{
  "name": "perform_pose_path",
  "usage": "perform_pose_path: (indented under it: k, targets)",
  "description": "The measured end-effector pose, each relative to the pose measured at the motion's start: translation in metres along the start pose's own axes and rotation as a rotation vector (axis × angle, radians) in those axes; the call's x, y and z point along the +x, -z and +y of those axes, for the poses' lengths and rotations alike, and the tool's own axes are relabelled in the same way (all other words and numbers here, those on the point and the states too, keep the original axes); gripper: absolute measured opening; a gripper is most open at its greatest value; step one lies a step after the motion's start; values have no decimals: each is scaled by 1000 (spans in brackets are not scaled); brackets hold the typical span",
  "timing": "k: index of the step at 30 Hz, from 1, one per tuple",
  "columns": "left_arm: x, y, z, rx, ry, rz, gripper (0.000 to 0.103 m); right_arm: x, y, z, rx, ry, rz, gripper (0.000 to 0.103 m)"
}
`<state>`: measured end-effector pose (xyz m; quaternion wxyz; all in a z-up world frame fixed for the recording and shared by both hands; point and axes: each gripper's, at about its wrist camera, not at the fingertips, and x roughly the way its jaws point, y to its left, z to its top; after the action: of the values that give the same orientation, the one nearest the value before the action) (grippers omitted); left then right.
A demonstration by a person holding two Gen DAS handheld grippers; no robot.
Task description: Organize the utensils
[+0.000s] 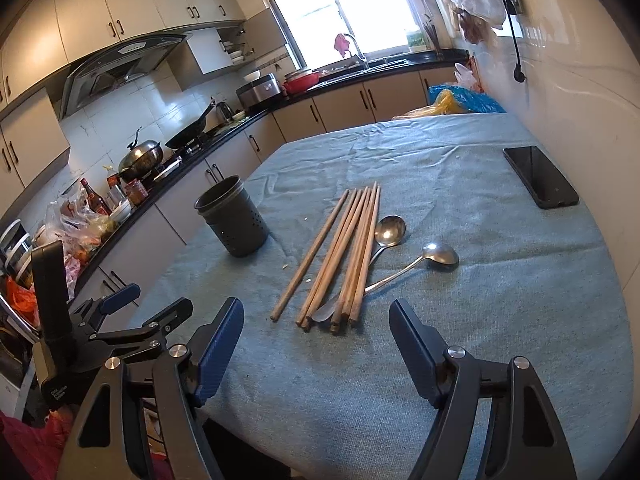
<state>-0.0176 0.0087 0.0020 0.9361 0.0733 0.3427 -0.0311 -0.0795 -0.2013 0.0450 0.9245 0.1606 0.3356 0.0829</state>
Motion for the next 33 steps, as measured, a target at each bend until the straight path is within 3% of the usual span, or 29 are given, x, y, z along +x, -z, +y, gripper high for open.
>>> perform_pose_path:
  k: [33]
  targets:
    - [5,3,-4,15,2,22,102,13,-2,-32,126,-29,41,75]
